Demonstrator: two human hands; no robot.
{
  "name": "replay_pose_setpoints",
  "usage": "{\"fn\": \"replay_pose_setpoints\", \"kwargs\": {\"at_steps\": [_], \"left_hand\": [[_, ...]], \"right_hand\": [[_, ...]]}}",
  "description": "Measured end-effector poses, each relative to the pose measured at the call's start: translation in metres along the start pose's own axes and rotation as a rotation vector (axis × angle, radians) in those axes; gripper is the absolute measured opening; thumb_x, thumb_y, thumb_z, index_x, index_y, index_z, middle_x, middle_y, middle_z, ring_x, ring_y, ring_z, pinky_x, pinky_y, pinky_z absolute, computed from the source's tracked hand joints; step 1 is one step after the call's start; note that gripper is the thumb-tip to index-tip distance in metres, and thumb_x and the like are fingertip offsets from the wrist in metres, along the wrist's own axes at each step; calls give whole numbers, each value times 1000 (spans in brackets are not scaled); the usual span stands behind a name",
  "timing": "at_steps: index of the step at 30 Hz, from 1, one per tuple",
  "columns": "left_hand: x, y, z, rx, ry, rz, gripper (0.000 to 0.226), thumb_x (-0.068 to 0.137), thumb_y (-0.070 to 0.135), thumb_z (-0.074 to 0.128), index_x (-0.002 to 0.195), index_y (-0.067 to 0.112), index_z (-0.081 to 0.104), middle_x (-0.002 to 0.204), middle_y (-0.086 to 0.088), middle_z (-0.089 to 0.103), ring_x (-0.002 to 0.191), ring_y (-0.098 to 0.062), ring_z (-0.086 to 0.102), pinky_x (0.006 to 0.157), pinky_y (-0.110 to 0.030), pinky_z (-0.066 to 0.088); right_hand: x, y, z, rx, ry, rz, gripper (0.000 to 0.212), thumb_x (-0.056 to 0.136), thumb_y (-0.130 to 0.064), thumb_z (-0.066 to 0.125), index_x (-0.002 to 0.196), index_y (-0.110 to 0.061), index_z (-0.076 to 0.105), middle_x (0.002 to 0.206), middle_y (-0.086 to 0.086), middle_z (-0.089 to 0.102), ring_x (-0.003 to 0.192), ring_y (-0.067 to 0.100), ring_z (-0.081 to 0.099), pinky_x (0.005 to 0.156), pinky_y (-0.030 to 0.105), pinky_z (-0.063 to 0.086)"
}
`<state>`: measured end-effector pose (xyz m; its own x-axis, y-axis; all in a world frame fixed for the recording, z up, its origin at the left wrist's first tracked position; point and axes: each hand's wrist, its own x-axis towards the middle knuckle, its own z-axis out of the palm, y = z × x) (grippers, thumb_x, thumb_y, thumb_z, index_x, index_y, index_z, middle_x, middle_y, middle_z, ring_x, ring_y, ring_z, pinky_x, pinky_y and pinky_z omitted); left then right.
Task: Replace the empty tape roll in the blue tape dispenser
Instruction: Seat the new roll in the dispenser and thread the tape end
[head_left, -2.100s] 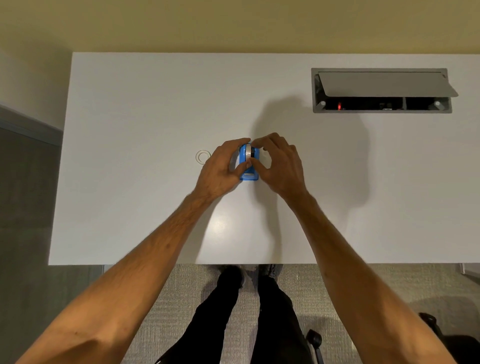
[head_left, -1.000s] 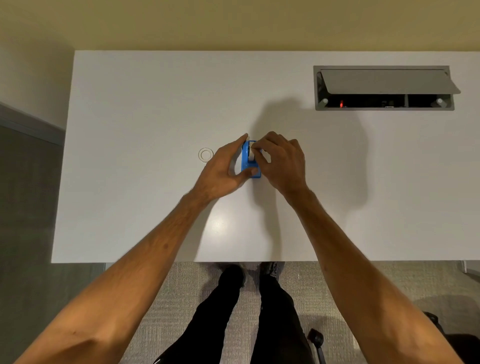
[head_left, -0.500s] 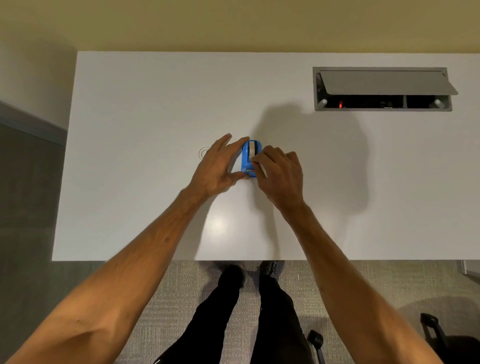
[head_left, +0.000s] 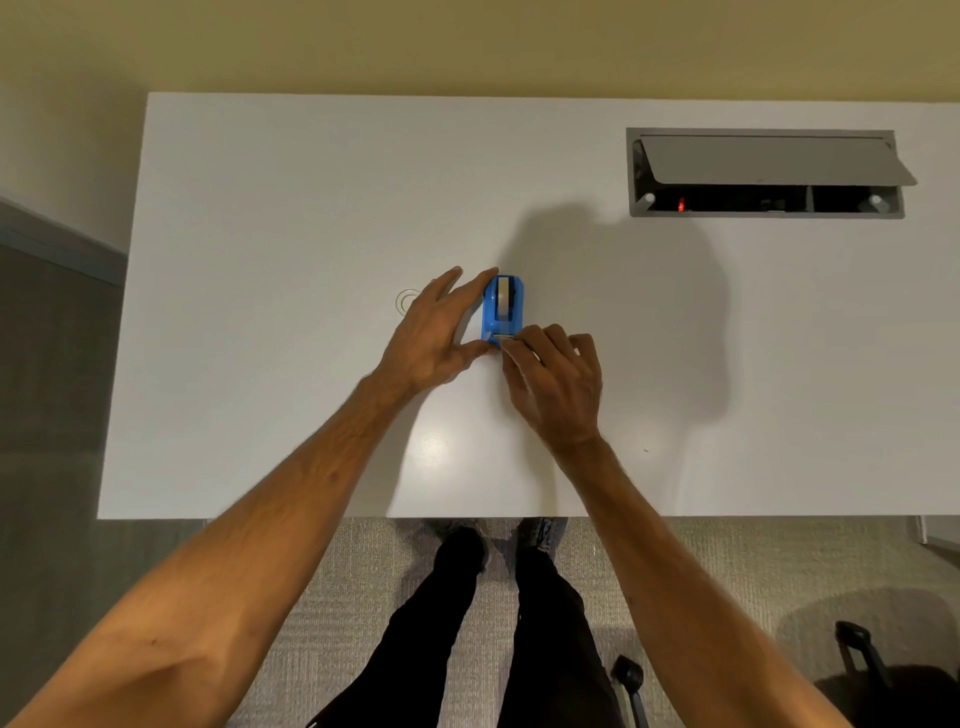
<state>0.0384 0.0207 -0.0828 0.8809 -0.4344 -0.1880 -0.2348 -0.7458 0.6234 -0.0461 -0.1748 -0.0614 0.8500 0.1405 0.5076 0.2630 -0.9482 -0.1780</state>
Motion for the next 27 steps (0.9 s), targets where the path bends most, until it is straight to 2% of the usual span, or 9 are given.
{"fn": "replay_pose_setpoints", "kwargs": {"at_steps": [5,11,20,27], "left_hand": [[0,1,-2,4,-7,-20,100,94,54,80,174,35,21,178,1,35,170,-29,20,132,-55,30],[-1,5,-4,-19,-26,-44,100,95,54,79,174,38,19,180,-4,30,171,-27,15,133,-54,30],[-2,8,-5,-27,-29,-59,99,96,52,79,174,35,21,180,-4,31,171,-27,15,134,-56,29],[-4,15,-6,-15,-28,-78,99,96,47,80,174,30,22,180,-7,29,171,-28,16,134,-54,28]], "right_hand": [[-3,-2,4,-18,55,14,15,103,-24,74,94,-14,81,93,2,79,80,24,72,71,39,51],[-11,-2,10,-60,36,-1,9,101,-19,74,97,-15,81,94,2,78,81,25,71,70,39,49],[-17,-3,17,-96,39,21,7,99,-22,79,101,-16,82,95,1,79,81,25,71,70,38,50],[-27,-8,23,-157,44,49,17,94,-22,83,110,-17,83,104,1,81,85,25,73,76,38,50]]}}
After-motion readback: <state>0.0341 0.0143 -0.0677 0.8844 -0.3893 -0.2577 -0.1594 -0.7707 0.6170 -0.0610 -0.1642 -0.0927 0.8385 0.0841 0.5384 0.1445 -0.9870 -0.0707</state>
